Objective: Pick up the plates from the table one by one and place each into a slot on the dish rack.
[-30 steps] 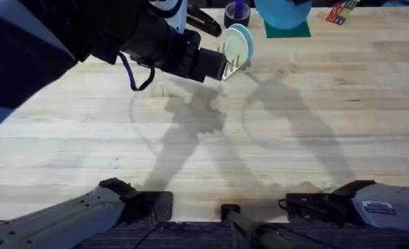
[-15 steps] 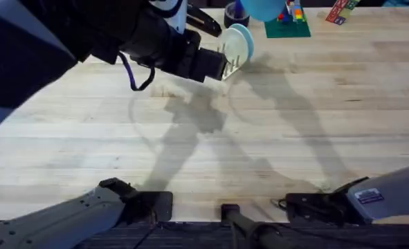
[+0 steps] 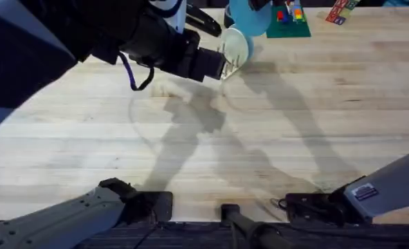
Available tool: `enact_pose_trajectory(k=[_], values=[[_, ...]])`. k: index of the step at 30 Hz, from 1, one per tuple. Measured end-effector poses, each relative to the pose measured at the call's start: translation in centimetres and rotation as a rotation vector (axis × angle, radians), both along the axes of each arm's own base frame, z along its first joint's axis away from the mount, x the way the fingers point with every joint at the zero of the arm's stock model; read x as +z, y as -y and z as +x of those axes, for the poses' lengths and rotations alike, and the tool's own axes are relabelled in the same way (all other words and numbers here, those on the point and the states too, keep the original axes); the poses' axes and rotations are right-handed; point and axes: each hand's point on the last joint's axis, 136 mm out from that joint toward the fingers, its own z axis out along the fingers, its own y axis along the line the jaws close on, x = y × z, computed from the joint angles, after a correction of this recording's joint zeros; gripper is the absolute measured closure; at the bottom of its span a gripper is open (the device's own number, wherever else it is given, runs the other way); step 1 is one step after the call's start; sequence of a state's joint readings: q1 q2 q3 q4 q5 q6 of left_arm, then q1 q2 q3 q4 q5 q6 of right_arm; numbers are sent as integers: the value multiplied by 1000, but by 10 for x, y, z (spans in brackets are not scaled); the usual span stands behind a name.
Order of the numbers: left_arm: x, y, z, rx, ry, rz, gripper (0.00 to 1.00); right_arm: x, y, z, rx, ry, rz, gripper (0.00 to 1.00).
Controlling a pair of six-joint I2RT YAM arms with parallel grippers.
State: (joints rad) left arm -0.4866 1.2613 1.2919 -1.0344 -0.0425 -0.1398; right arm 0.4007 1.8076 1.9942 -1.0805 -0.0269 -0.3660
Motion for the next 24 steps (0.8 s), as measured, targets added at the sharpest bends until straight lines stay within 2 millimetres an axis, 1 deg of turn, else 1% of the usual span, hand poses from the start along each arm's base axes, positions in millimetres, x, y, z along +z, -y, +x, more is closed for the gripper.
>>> enact_pose_trajectory(k=[8, 14, 24], values=[[0, 0, 0, 0, 0, 0, 6, 0, 0, -1, -10, -9, 9, 973], [0, 0, 0, 0, 0, 0, 6, -6, -1, -5, -16, -41, 17, 973], [0, 0, 0, 0, 0, 1, 6, -37, -12, 1, -3, -130, 25, 973]])
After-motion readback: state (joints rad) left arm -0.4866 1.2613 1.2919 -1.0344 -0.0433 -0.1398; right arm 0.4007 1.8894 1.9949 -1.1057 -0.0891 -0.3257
